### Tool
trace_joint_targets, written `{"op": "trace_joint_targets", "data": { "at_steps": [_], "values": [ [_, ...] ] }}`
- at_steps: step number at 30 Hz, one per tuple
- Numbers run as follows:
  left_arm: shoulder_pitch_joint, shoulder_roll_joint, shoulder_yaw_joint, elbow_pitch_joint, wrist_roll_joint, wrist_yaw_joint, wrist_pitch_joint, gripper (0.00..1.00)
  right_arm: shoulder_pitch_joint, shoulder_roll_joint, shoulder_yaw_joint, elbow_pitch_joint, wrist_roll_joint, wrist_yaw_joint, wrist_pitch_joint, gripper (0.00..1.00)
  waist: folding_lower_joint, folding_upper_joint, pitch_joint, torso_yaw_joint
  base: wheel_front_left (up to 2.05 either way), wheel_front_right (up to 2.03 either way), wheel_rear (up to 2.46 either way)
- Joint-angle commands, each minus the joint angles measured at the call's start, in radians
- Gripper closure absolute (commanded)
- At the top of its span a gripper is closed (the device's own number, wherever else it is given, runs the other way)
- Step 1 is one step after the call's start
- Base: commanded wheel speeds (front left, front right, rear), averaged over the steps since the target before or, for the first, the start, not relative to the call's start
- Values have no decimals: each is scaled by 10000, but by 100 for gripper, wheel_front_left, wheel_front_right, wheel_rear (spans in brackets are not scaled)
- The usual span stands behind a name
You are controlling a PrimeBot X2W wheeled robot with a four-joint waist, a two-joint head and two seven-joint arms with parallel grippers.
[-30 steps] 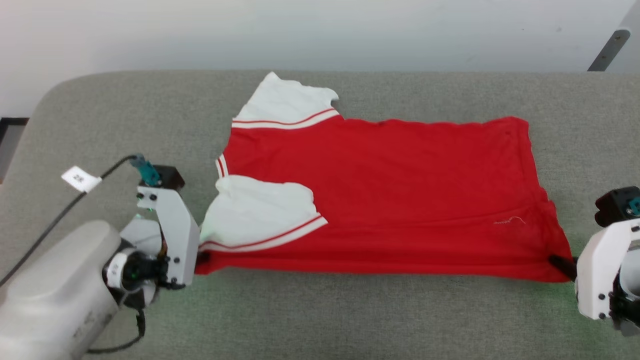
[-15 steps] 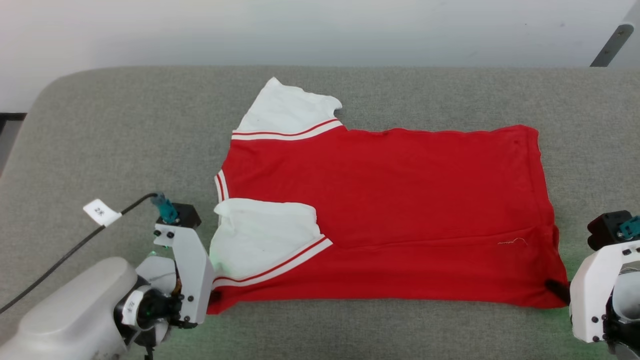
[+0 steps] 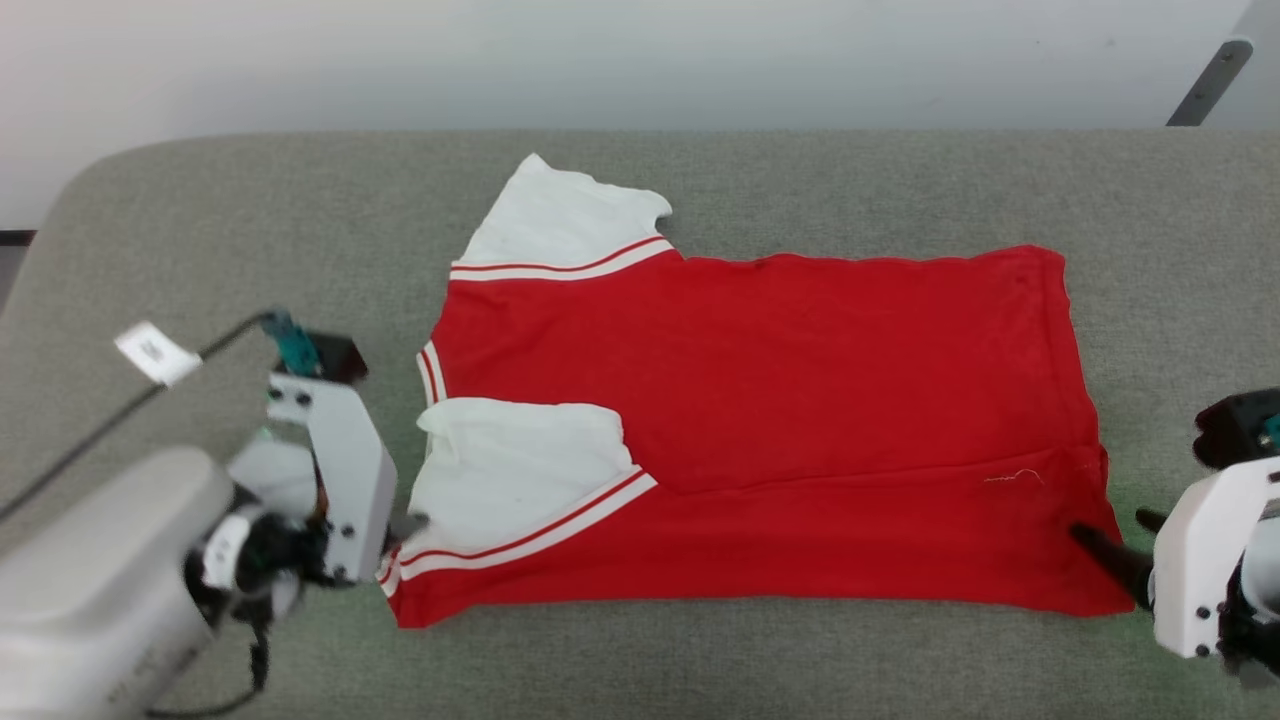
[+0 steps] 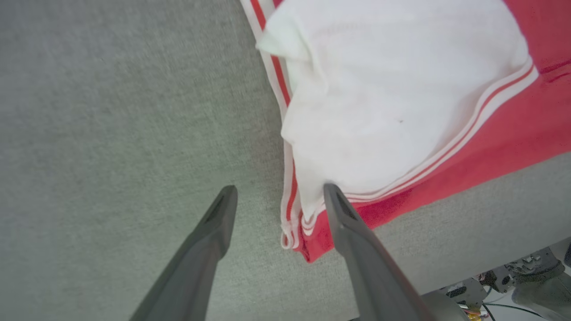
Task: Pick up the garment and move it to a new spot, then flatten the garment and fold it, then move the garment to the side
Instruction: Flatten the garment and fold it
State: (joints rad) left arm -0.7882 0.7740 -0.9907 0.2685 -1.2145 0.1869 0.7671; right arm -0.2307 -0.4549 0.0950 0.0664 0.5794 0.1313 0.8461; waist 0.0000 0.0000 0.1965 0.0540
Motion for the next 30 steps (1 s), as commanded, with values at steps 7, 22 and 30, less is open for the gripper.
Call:
{"op": "trace_joint_targets", "data": {
  "at_steps": [7, 22, 30],
  "values": [
    [-1262, 243, 518, -366, 545, -108, -361, 0, -339, 289, -626, -1279, -391, -11, -1255, 0, 0, 0, 403, -380, 0, 0, 0],
    [-3753, -642, 1200, 2457, 2076, -1756, -3366, 0, -842, 2038, -568, -3005, -3051, -11, -8238, 0, 0, 0, 2019, -1995, 0, 0, 0],
    [-5152, -727, 1305, 4169, 2253, -2568, -3362, 0, -802, 2654, -312, -3070, -3641, -11, -9262, 0, 0, 0, 3232, -2756, 0, 0, 0]
  ]
}}
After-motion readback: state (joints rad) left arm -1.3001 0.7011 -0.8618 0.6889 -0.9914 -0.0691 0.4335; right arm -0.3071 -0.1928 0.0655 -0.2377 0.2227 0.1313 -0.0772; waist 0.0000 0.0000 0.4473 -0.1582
